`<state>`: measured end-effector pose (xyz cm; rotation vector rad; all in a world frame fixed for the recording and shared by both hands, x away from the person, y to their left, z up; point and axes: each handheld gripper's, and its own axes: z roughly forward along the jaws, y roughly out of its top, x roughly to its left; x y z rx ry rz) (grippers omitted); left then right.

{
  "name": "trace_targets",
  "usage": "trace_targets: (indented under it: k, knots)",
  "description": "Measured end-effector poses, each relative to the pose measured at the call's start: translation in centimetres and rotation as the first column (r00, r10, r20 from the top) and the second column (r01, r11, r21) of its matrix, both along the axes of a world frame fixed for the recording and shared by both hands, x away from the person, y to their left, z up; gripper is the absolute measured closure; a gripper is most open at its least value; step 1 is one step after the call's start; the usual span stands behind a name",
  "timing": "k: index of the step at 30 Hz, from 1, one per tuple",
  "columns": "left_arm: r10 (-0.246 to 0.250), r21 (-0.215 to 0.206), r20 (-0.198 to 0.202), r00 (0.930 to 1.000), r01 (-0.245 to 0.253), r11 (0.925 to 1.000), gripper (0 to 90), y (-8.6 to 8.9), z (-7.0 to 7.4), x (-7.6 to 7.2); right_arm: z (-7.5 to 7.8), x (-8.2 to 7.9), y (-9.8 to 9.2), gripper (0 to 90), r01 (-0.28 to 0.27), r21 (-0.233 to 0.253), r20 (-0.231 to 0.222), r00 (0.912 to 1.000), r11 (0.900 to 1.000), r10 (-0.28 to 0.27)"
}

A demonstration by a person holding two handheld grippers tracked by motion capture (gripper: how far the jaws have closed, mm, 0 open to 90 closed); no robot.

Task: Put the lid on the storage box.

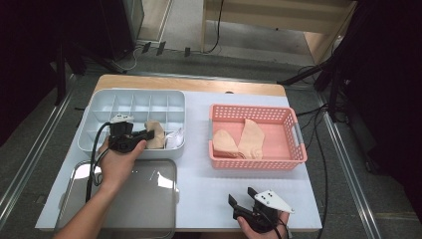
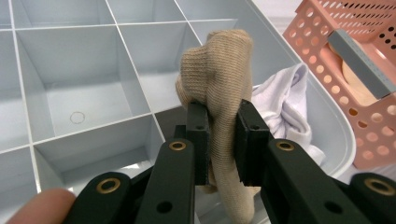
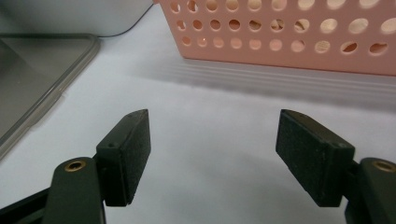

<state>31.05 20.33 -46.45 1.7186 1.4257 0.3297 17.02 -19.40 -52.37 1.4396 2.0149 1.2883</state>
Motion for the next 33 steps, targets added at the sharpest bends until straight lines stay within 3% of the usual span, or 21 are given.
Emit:
trace_targets:
  k: [10, 17, 25, 29, 33]
  knots:
    - [-0.022, 0.025, -0.035, 0.9991, 0.023, 0.9994, 78.5, -0.34, -0.52, 0.26, -0.03, 0.03, 0.03, 27.1, -0.003, -0.002, 0.004, 1.0000, 1.000, 0.003]
    - [-0.024, 0.040, -0.037, 0.9990, 0.025, 0.9989, 77.7, -0.47, -0.62, 0.38, -0.05, 0.04, 0.02, 27.1, -0.003, -0.002, 0.005, 1.0000, 1.000, 0.003]
    - [-0.051, 0.054, -0.082, 0.9953, 0.056, 0.9970, 76.2, -0.52, -0.51, 0.81, -0.04, 0.02, 0.03, 27.2, 0.002, 0.001, -0.003, 1.0000, 1.000, -0.002]
    - [-0.056, 0.052, -0.085, 0.9948, 0.061, 0.9968, 69.8, -0.43, -0.41, 0.83, -0.05, 0.06, -0.01, 27.2, -0.003, 0.000, 0.005, 1.0000, 1.000, 0.003]
    - [-0.049, 0.040, -0.070, 0.9963, 0.052, 0.9979, 55.2, -0.38, -0.07, 0.68, -0.02, 0.03, -0.05, 27.2, 0.003, 0.004, -0.004, 1.0000, 1.000, -0.003]
